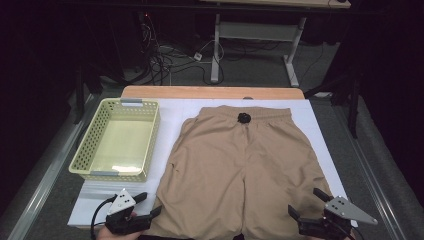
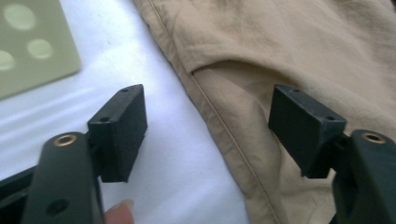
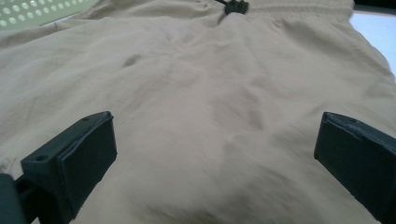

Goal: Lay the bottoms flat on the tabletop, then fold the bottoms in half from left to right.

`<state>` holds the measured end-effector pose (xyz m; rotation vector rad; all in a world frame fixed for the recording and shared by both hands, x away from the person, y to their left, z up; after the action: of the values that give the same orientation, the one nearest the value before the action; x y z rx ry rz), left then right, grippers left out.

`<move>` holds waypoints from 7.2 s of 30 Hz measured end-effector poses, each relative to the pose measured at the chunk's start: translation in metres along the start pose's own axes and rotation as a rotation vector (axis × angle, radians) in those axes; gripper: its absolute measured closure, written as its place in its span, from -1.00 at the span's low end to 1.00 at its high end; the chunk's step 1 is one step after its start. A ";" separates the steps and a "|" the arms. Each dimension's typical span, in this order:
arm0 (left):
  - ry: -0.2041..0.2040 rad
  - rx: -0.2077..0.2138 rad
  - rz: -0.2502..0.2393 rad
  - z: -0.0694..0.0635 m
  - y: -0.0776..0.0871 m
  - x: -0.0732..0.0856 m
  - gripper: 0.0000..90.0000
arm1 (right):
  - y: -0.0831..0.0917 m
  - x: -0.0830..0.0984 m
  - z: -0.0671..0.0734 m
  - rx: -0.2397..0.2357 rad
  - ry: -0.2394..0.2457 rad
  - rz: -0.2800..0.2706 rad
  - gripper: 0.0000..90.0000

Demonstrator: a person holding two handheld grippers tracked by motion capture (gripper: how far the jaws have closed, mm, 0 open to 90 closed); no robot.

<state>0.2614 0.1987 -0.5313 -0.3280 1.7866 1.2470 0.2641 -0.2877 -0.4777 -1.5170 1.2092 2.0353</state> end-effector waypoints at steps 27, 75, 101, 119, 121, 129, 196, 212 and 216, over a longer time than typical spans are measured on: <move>-0.001 -0.034 0.009 0.001 0.005 -0.002 -0.70 | -0.084 -0.052 0.039 -0.111 0.113 -0.028 -1.00; -0.128 0.048 0.087 -0.035 -0.021 -0.061 0.89 | -0.126 -0.057 0.093 -0.280 0.149 -0.062 -0.98; -0.165 0.232 -0.029 -0.085 -0.036 -0.069 0.88 | -0.197 -0.097 0.091 -0.207 0.131 0.034 -0.70; -0.172 0.240 -0.033 -0.088 -0.038 -0.070 0.88 | -0.285 -0.129 0.104 -0.176 0.136 0.127 -0.43; -0.169 0.240 -0.035 -0.088 -0.038 -0.070 0.89 | -0.293 -0.132 0.107 -0.171 0.137 0.142 -0.39; -0.169 0.233 -0.045 -0.086 -0.035 -0.070 0.89 | -0.318 -0.133 0.106 -0.157 0.094 0.202 -0.13; -0.350 0.474 -0.139 -0.256 -0.091 -0.150 0.88 | -0.097 -0.112 -0.063 0.086 0.034 0.000 0.98; -0.250 0.334 -0.142 -0.182 -0.079 -0.139 -0.12 | -0.104 -0.068 -0.072 0.081 -0.026 0.030 0.98; -0.210 0.261 -0.125 -0.139 -0.072 -0.128 -0.26 | -0.105 -0.069 -0.071 0.087 -0.021 0.037 0.97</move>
<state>0.3068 0.0140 -0.4628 -0.1508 1.6948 0.9121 0.4063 -0.2663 -0.4659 -1.4401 1.3093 1.9897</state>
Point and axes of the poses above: each handheld gripper's, and its own axes: y roughly backward along the jaws, x roughly out of its underside, z roughly to its left, the point moved 5 cm from there along -y, roughly forward along the jaws, and after that the axes turned 9 degrees about -x, right-handed, at the moved point
